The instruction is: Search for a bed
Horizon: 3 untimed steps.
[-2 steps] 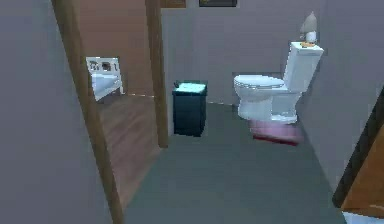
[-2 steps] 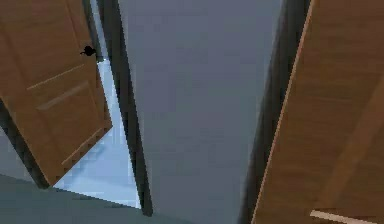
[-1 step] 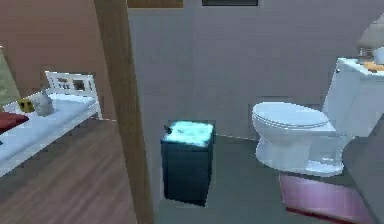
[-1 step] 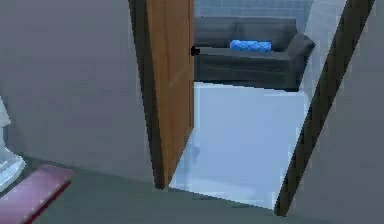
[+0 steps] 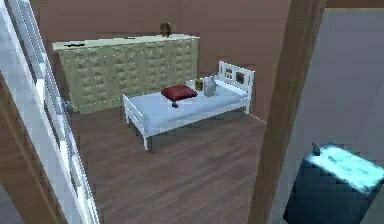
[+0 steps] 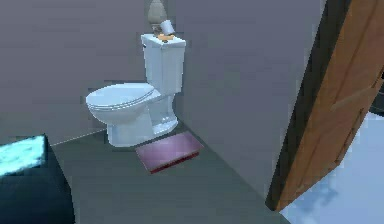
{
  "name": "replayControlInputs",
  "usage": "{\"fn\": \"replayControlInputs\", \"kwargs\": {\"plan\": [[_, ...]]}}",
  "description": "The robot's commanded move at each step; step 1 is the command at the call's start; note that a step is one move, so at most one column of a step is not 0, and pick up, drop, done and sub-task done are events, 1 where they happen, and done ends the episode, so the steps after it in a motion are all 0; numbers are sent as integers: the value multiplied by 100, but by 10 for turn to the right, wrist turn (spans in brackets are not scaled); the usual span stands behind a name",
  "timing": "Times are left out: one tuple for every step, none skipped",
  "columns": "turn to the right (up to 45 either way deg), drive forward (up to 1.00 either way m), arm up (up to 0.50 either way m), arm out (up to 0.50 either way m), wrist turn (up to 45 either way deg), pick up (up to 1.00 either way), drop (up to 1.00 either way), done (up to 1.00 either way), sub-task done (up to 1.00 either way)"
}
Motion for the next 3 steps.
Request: {"fn": "replayControlInputs", "kwargs": {"plan": [[-120, 0, 0, 0, 0, 0, 0, 0, 0], [0, 5, 0, 0, 0, 0, 0, 0, 0], [180, 0, 0, 0, 0, 0, 0, 0, 0]]}}
